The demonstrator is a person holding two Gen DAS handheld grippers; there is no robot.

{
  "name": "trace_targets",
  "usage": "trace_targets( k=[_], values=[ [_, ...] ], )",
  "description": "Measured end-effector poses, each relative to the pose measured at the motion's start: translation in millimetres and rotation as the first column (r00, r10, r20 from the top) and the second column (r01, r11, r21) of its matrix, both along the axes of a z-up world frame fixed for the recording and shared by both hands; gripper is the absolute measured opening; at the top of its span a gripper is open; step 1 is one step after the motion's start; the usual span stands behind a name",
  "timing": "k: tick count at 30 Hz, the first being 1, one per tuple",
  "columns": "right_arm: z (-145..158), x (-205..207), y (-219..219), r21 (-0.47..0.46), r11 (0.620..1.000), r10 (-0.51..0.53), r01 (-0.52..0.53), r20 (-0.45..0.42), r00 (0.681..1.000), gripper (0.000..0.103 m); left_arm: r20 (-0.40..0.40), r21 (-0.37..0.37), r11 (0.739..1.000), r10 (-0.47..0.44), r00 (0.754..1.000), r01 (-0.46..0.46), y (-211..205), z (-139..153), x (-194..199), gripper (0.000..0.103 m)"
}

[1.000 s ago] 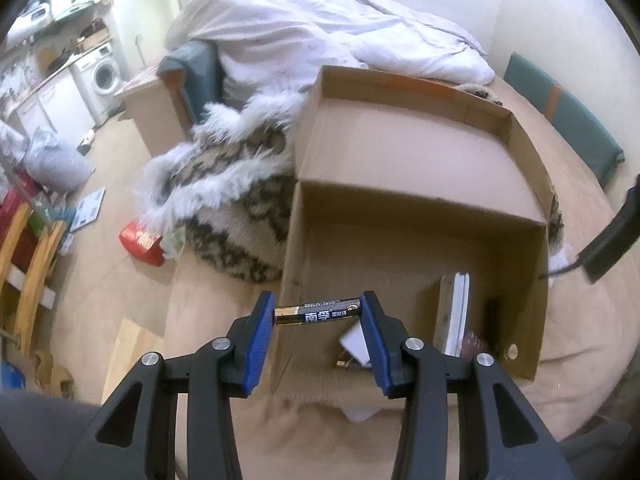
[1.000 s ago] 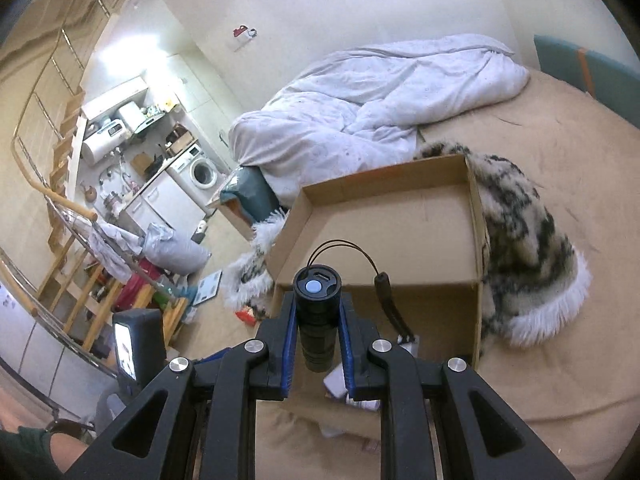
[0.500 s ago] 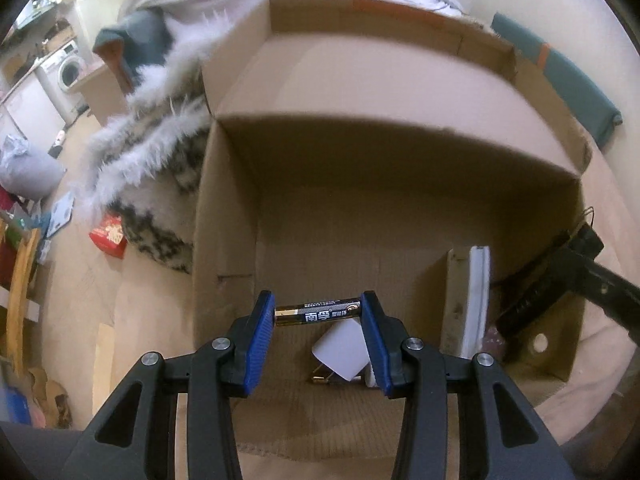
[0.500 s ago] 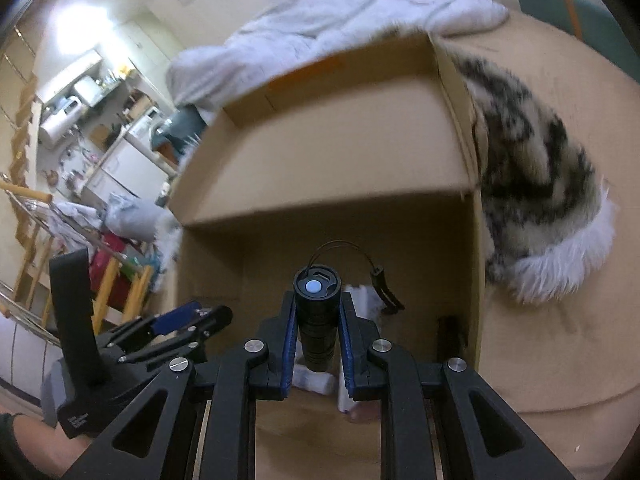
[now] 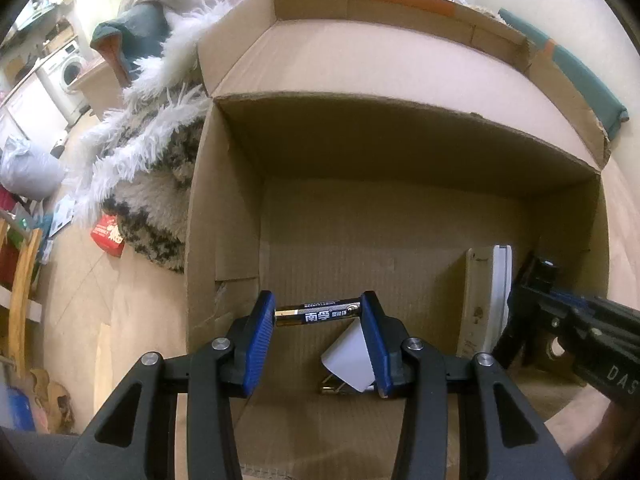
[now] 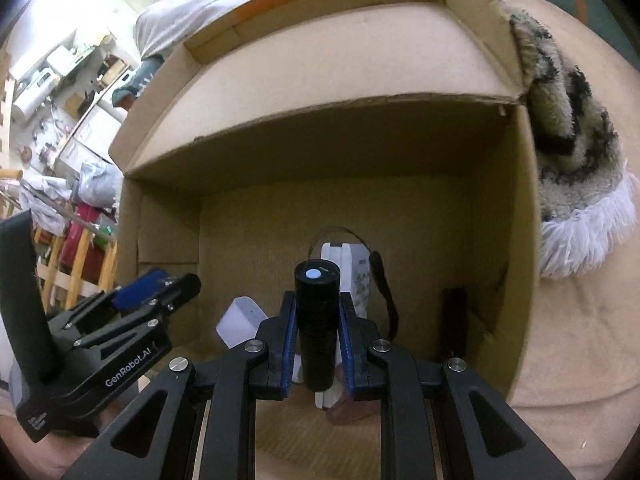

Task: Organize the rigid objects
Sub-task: 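Lower the AA battery into the box with the left tool while the right tool lowers the flashlight in, then open both tools and withdraw them from the box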

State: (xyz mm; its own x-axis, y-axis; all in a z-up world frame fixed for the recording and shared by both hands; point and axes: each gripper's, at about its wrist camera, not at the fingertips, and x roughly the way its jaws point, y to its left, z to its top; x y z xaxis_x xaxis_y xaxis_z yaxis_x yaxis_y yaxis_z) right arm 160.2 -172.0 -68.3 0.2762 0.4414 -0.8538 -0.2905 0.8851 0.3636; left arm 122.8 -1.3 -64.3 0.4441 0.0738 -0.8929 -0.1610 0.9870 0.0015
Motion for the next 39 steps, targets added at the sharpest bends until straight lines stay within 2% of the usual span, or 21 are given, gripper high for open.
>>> trace_targets(
  k=[7, 9, 11, 12, 13, 14, 15, 16, 19, 23, 34, 39],
  values=[
    [0.5, 1.6, 0.8, 0.002, 1.0, -0.021, 0.021, 0.002, 1.0, 0.021, -0.024, 0.004, 1.0, -0.012, 1.0, 0.012, -4.0, -4.1, -1.1, 0.04],
    [1.4, 3.0, 1.4, 0.016, 1.0, -0.024, 0.024, 0.004, 1.0, 0.024, -0.026, 0.0, 1.0, -0.02, 0.999, 0.02, -5.6, -4.6, -2.9, 0.04],
    [3.4, 2.5, -1.8, 0.034, 0.999, -0.026, 0.025, 0.007, 1.0, 0.036, -0.026, 0.009, 0.999, -0.034, 0.999, 0.034, -9.3, -4.0, -4.2, 0.04],
    [4.8, 2.3, -4.1, 0.05, 0.998, -0.031, 0.03, 0.009, 0.999, 0.055, -0.024, 0.016, 0.999, -0.038, 0.999, 0.039, -11.2, -2.9, -5.1, 0.041],
    [6.3, 2.0, -5.6, 0.069, 0.997, -0.037, 0.036, 0.014, 0.999, 0.07, -0.021, 0.02, 0.999, -0.041, 0.999, 0.042, -12.6, -1.4, -5.8, 0.047],
    [8.6, 1.7, -7.2, 0.091, 0.995, -0.043, 0.04, 0.021, 0.999, 0.071, -0.019, 0.023, 0.999, -0.04, 0.999, 0.041, -13.4, 0.2, -6.3, 0.053],
    [10.1, 1.9, -7.8, 0.104, 0.994, -0.042, 0.039, 0.02, 0.999, 0.071, -0.013, 0.026, 0.999, -0.034, 0.999, 0.034, -14.8, 2.9, -8.3, 0.064],
    [11.4, 2.0, -8.2, 0.118, 0.992, -0.038, 0.036, 0.02, 0.999, 0.071, -0.005, 0.026, 0.999, -0.031, 1.0, 0.031, -16.2, 5.1, -10.5, 0.069],
    [13.5, 1.6, -9.4, 0.139, 0.989, -0.046, 0.043, 0.019, 0.999, 0.077, 0.016, 0.038, 0.998, -0.041, 0.999, 0.041, -20.0, 11.8, -12.8, 0.069],
    [14.6, 0.9, -12.1, 0.15, 0.988, -0.045, 0.042, 0.019, 0.999, 0.078, 0.01, 0.053, 0.997, -0.049, 0.999, 0.049, -21.6, 10.9, -11.0, 0.069],
    [15.0, 2.7, -7.5, 0.143, 0.989, -0.048, 0.045, 0.016, 0.999, 0.078, -0.031, 0.032, 0.999, -0.008, 0.999, 0.009, -9.2, 6.3, -6.5, 0.069],
    [15.9, 1.5, -8.2, 0.143, 0.989, -0.047, 0.044, 0.02, 0.999, 0.078, -0.025, 0.028, 1.0, -0.008, 1.0, 0.008, -6.0, 9.8, -6.2, 0.069]
  ],
)
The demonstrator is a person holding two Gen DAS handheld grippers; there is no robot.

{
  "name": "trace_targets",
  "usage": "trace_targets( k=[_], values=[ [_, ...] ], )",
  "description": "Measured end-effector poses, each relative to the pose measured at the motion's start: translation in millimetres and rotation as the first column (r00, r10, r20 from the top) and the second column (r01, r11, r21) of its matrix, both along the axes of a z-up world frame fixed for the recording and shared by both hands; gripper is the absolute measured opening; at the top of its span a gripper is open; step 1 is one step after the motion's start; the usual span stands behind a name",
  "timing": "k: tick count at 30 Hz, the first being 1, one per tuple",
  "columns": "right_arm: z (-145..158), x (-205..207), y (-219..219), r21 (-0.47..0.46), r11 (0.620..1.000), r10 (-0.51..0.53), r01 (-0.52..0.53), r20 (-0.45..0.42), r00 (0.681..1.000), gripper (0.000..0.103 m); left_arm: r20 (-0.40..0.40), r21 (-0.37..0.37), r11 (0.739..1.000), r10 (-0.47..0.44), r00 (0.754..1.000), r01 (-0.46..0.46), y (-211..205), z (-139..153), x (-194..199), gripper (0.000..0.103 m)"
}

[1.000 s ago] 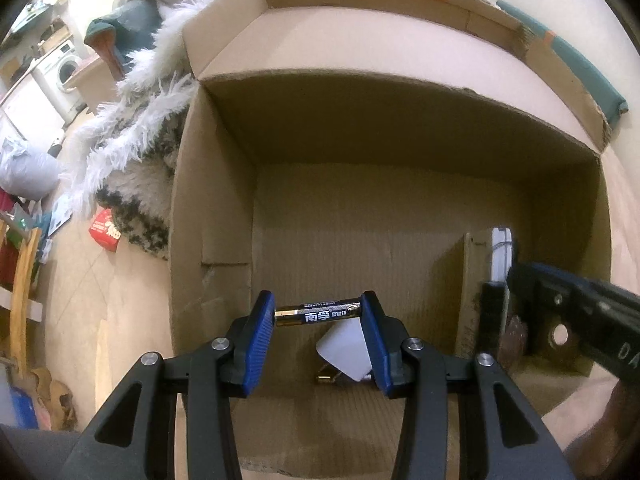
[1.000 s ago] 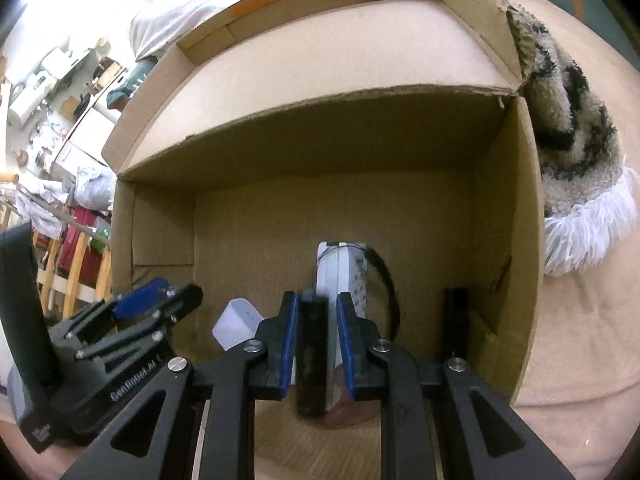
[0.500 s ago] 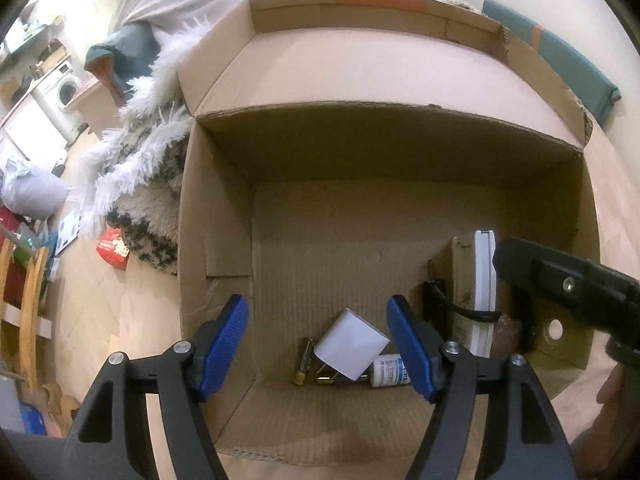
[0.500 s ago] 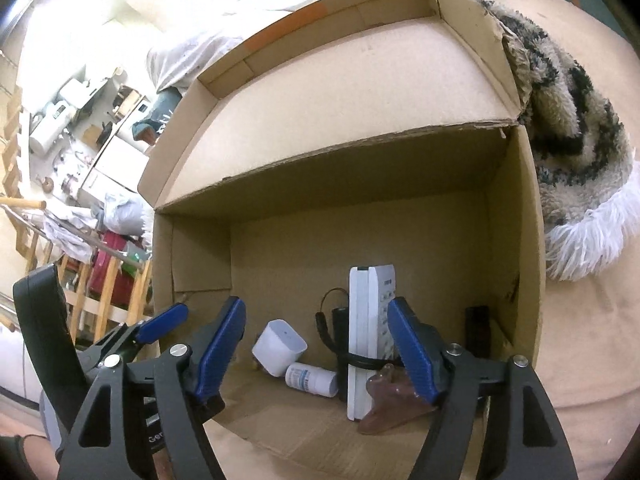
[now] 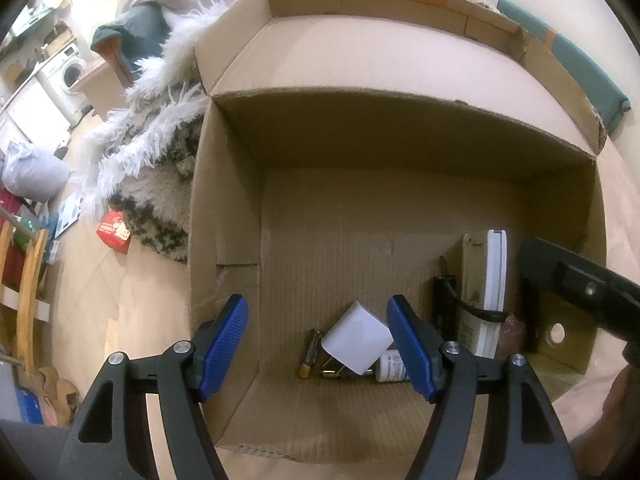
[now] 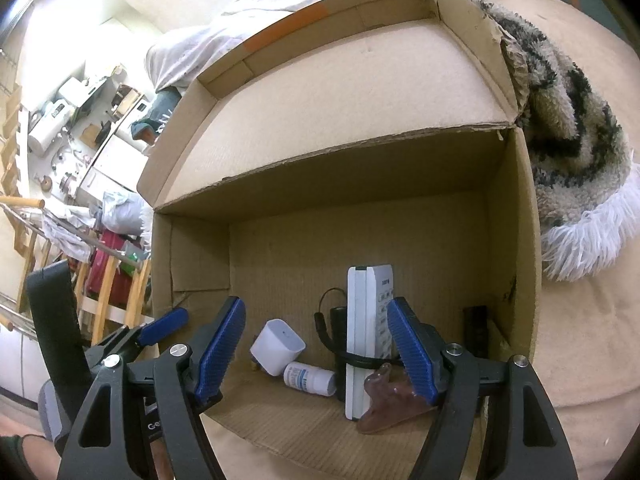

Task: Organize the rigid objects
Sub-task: 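Open both tools and withdraw them from the box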

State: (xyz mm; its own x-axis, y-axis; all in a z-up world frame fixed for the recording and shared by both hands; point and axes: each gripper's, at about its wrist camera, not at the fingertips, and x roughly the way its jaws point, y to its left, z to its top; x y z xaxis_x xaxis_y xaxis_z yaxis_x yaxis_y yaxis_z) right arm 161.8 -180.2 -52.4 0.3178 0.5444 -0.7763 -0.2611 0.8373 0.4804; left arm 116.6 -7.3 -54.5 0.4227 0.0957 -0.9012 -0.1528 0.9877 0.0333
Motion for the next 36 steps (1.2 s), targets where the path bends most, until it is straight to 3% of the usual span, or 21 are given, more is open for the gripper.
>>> trace_targets(
  k=[17, 21, 29, 36],
  values=[
    [17.6, -23.2, -17.9, 0.007, 1.0, -0.024, 0.024, 0.038, 0.999, 0.077, 0.073, -0.073, 0.997, 0.014, 0.997, -0.009, 25.9, 25.6, -47.9, 0.069],
    [25.6, -38.8, -28.8, 0.026, 0.999, -0.04, 0.039, 0.053, 0.998, 0.077, 0.056, -0.055, 0.998, 0.022, 0.998, -0.019, 33.3, 22.2, -60.6, 0.069],
    [24.8, -66.9, -49.1, 0.022, 0.996, -0.09, 0.089, 0.032, 0.995, 0.077, -0.026, -0.119, 0.988, 0.095, 0.995, -0.097, 49.3, 3.6, -83.1, 0.069],
    [10.1, -82.0, -64.6, 0.003, 0.989, -0.146, 0.146, -0.039, 0.989, 0.077, -0.087, -0.187, 0.97, 0.144, 0.986, -0.158, 64.5, -9.7, -89.4, 0.07]
  ],
)
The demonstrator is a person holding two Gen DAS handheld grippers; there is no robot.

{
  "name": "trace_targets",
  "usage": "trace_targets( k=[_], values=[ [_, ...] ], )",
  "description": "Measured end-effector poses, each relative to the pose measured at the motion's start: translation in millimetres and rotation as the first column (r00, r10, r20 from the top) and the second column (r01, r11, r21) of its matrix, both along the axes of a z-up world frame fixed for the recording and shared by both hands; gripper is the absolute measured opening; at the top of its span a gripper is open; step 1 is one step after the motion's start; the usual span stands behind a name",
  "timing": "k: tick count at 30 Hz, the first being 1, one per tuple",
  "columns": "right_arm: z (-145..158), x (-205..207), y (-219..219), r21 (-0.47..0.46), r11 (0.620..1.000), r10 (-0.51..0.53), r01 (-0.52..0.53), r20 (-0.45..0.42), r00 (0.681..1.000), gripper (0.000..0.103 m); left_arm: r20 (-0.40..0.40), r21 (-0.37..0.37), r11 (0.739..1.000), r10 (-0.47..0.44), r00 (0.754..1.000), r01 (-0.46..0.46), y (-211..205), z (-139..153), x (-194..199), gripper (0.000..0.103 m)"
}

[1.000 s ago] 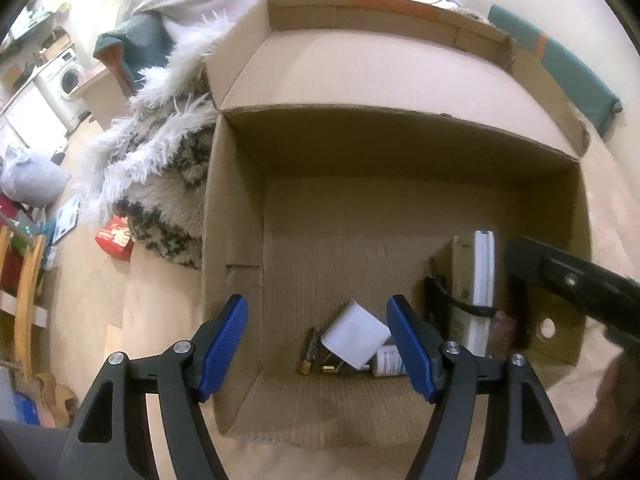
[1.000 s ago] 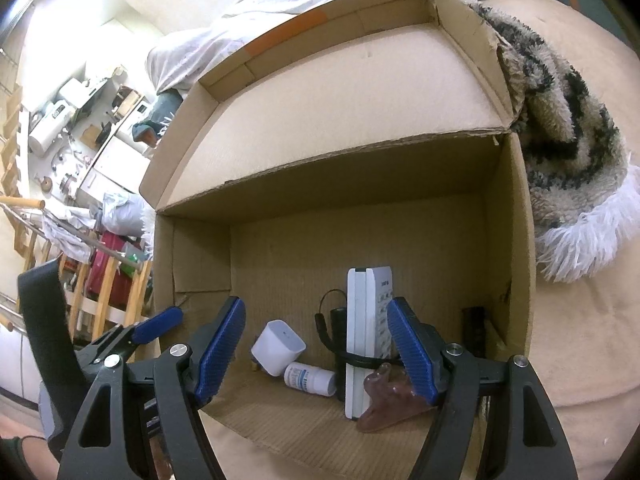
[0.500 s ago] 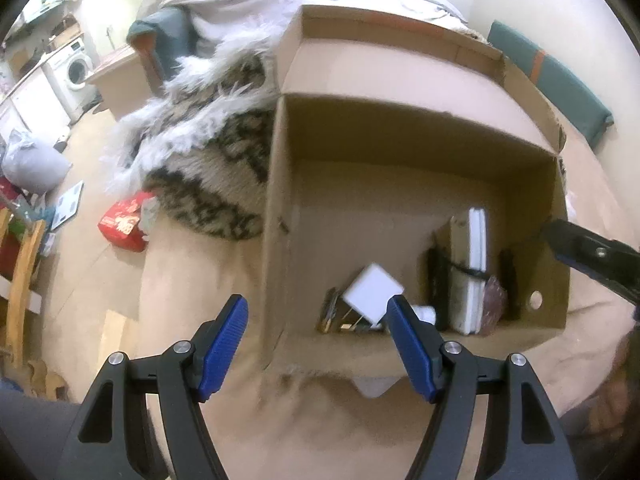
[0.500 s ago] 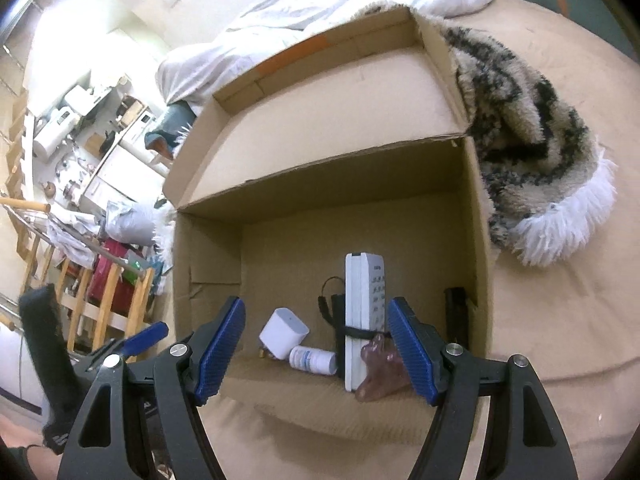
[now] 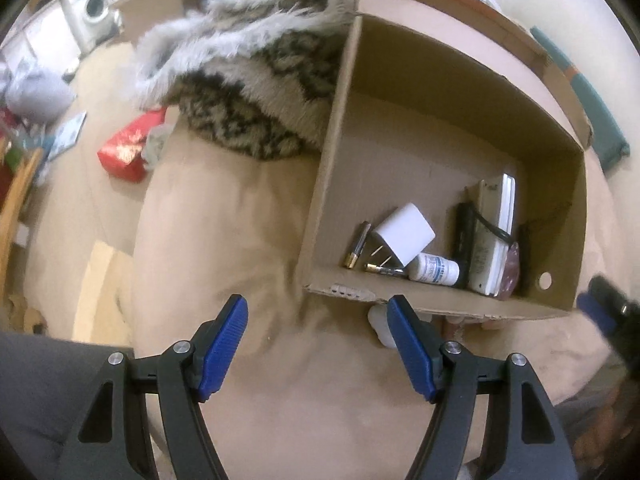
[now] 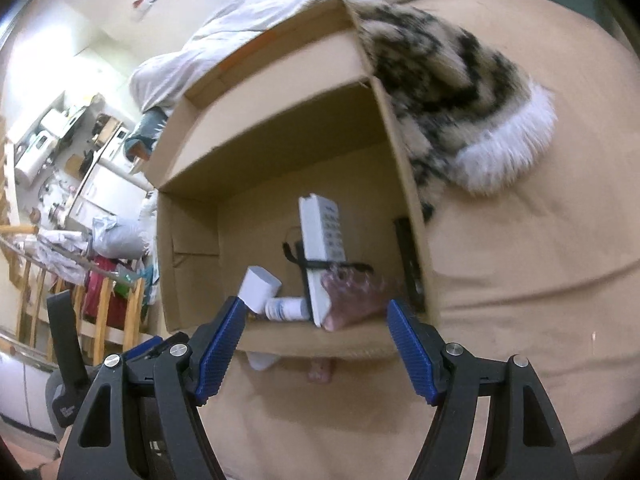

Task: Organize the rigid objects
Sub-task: 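Open both tools and withdraw them from the box, then grasp the white earbud case with the left tool while the right tool grasps the pink oval case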

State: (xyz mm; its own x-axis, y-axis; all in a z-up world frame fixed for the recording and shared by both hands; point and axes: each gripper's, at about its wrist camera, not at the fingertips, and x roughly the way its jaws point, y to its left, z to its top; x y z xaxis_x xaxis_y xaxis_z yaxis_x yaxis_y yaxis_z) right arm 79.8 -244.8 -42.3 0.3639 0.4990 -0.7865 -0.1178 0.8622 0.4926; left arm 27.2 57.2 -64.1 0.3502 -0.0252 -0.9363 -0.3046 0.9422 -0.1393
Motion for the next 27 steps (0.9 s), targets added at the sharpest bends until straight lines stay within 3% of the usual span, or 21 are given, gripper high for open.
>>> trace_targets(
  k=[13, 18, 21, 27],
  values=[
    [-19.7, -16.0, 2.3, -0.021, 1.0, 0.001, -0.003, -0.086, 0.996, 0.077, -0.097, 0.017, 0.999, -0.04, 0.994, 0.041, -23.3, -30.8, -1.4, 0.07],
    [-42.7, -15.2, 12.5, -0.095, 0.994, 0.027, -0.045, -0.184, 0.983, 0.077, -0.123, -0.023, 0.999, -0.04, 0.992, 0.037, -48.4, -53.9, 14.0, 0.07],
    [-61.4, -17.4, 14.1, -0.122, 0.991, 0.028, -0.062, -0.261, 0.965, 0.077, -0.123, -0.029, 0.999, 0.022, 0.992, -0.025, -59.5, -66.9, 23.5, 0.07],
    [-65.4, -14.0, 1.1, -0.125, 0.992, -0.018, -0.017, -0.275, 0.961, 0.077, -0.127, -0.039, 0.994, 0.1, 0.987, -0.106, -71.3, -83.1, 38.8, 0.07]
  ],
)
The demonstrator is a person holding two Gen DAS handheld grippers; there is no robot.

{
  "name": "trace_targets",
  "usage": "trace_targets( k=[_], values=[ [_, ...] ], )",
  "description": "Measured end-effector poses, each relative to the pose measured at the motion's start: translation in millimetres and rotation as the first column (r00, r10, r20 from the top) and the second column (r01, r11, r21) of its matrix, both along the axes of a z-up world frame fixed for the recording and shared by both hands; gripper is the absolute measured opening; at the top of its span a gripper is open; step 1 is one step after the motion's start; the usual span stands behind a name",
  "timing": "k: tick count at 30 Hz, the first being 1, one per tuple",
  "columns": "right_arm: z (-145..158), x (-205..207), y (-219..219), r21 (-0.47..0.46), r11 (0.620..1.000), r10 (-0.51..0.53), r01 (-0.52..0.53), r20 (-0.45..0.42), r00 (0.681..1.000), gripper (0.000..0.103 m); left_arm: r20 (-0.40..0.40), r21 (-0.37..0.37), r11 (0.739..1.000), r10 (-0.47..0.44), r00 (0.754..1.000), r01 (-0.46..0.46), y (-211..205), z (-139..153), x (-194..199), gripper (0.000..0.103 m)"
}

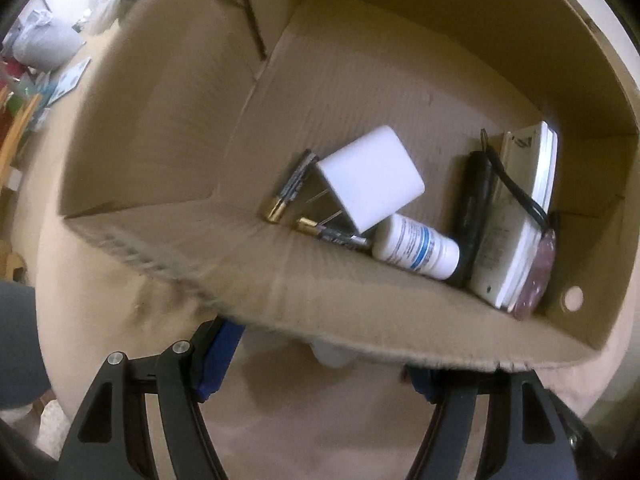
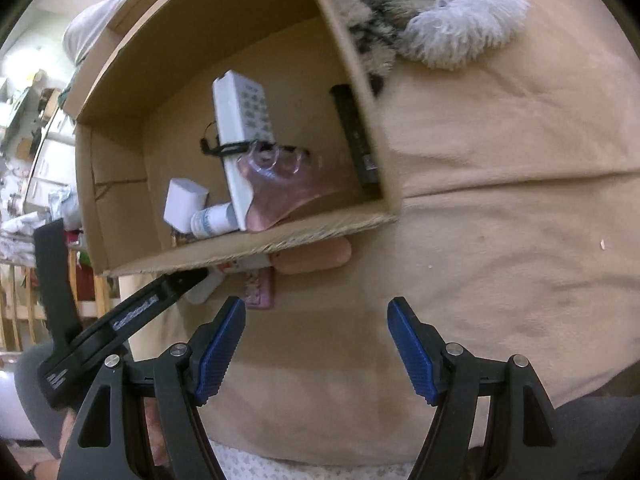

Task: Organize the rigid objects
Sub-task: 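Grasp the white earbud case with the left tool while the right tool grasps the pink oval case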

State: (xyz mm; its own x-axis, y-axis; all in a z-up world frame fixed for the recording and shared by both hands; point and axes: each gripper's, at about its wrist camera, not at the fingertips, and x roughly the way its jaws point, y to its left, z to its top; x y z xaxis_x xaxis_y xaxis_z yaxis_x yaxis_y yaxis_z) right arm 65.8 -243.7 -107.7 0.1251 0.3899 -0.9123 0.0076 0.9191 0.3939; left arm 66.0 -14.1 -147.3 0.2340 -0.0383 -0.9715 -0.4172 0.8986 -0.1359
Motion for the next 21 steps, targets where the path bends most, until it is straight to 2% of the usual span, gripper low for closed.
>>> trace_targets(
  k=[3, 9, 11, 12, 16, 21],
  values=[
    [-2.4, 2.2, -5.6, 0.013, 1.0, -0.018, 0.018, -0.013, 1.0, 0.077, -0.012, 0.038, 0.999, -0.029, 1.0, 0.03, -13.0, -5.6, 6.8, 0.07],
    [-1.2, 7.0, -6.8, 0.018, 1.0, -0.019, 0.02, -0.017, 1.0, 0.077, -0.013, 0.099, 0.995, -0.028, 1.0, 0.029, -22.2, -15.3, 16.7, 0.072],
    [-2.2, 6.9, -5.2, 0.013, 1.0, -0.011, 0.011, -0.018, 1.0, 0.077, 0.004, 0.112, 0.993, -0.04, 0.999, 0.04, -24.7, -15.4, 14.9, 0.067],
    [-2.7, 6.9, -5.1, 0.012, 1.0, -0.009, 0.009, -0.02, 1.0, 0.077, 0.019, 0.116, 0.992, -0.046, 0.999, 0.044, -23.5, -14.6, 12.7, 0.056],
    [-4.0, 9.4, -5.6, -0.002, 1.0, -0.015, 0.015, -0.023, 1.0, 0.077, 0.008, 0.096, 0.993, -0.07, 0.998, 0.069, -18.9, -12.2, 9.9, 0.053],
    [-14.5, 15.8, -1.7, -0.128, 0.992, 0.006, -0.011, -0.034, 0.999, 0.077, -0.044, 0.129, 0.984, -0.121, 0.992, 0.126, -7.4, -5.0, -6.3, 0.052]
  ],
)
